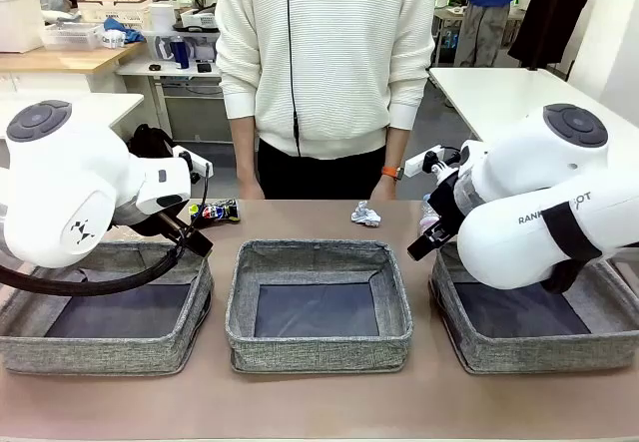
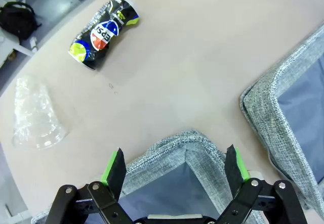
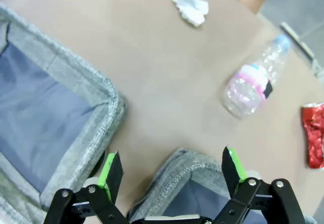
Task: Sort the waste into the appropriate baskets.
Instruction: Pick up the waste item pointed out by the person.
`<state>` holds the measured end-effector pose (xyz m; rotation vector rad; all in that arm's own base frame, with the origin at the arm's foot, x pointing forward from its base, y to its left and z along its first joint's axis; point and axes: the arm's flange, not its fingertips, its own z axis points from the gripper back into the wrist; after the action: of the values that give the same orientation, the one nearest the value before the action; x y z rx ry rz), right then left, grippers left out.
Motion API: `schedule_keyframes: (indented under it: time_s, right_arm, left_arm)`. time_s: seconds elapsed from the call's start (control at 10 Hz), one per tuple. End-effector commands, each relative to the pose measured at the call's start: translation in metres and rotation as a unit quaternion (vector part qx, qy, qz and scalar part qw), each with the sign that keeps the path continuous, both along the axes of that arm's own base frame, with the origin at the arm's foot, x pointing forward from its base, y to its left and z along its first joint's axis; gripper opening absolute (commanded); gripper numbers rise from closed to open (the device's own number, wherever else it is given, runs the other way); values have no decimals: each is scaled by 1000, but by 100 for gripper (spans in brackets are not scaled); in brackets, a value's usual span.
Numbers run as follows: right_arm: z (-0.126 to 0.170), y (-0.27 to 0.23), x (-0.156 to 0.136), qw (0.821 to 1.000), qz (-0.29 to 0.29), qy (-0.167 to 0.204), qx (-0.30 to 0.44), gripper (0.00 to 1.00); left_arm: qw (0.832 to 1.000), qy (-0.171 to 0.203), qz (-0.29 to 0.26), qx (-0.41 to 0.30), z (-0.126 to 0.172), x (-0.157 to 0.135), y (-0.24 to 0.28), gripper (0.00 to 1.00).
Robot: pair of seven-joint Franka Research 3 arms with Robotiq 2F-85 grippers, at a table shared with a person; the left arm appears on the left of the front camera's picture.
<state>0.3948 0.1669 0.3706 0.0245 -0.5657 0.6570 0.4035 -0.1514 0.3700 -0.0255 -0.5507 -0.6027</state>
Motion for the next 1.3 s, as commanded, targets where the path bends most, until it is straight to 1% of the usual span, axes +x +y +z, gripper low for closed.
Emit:
schedule_keyframes:
  time_s: [0.0, 0.7, 0.8, 0.9, 1.0, 1.1, 1.2]
  right_arm:
    - [0, 0, 0, 1000, 0, 0, 0, 100]
    - [0, 0, 0, 1000, 0, 0, 0, 100]
    - [18, -2, -3, 1000, 10, 0, 2, 100]
    - [54, -11, -12, 1000, 9, 1, 2, 100]
    - [106, -32, -37, 998, 10, 7, -56, 100]
    - [150, -54, -75, 998, 12, -5, -68, 100]
    - [174, -67, -111, 998, 11, -40, -51, 100]
  left_arm:
    - [1000, 0, 0, 0, 0, 0, 0, 100]
    - [1000, 0, 0, 0, 0, 0, 0, 100]
    - [1000, 0, 0, 0, 0, 0, 0, 100]
    - [1000, -10, 20, 3, 36, -14, 10, 100]
    - [997, -3, 70, -16, 99, -50, 9, 100]
    - [997, -29, 66, -5, 152, -98, -8, 100]
    - [996, -68, 54, -3, 176, -142, -12, 100]
